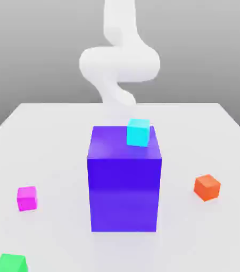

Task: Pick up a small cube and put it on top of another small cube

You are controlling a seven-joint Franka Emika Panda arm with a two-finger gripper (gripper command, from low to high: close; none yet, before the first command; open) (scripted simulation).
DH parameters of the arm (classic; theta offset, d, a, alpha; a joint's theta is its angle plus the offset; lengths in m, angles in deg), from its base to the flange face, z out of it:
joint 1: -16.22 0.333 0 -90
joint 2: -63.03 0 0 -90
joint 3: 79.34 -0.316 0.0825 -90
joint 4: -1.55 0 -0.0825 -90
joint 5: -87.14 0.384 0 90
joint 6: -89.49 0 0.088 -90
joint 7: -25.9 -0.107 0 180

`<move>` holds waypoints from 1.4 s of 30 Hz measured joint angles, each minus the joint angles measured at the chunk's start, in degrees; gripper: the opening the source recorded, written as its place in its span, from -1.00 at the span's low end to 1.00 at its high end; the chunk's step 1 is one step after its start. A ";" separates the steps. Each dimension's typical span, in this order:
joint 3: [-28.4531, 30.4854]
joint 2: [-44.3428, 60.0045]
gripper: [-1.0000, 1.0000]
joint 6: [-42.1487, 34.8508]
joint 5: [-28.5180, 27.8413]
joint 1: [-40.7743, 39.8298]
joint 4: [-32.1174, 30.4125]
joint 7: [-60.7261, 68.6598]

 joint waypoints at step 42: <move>7.24 46.45 -1.00 28.85 3.98 -30.76 -23.64 -26.75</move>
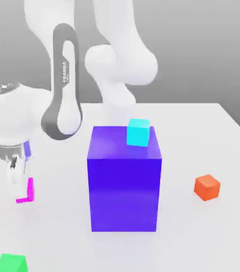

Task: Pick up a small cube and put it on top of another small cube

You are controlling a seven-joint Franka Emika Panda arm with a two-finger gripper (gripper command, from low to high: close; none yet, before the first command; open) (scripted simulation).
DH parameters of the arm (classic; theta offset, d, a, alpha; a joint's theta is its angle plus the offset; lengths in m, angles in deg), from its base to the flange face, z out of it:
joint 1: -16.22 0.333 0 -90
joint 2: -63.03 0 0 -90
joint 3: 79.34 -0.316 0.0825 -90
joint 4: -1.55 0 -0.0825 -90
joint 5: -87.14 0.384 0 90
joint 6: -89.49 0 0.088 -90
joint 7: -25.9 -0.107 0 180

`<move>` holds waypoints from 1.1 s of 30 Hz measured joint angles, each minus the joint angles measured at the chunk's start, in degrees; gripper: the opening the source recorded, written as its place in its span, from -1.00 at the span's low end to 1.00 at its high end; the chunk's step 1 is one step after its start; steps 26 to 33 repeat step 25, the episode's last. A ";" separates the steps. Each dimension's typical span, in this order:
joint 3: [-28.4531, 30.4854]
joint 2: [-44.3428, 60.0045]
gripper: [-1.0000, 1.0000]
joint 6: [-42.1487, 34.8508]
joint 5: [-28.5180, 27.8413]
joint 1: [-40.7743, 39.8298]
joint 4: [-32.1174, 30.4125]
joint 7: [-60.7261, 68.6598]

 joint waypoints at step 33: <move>-9.79 19.19 1.00 -14.09 -4.64 8.29 33.29 11.73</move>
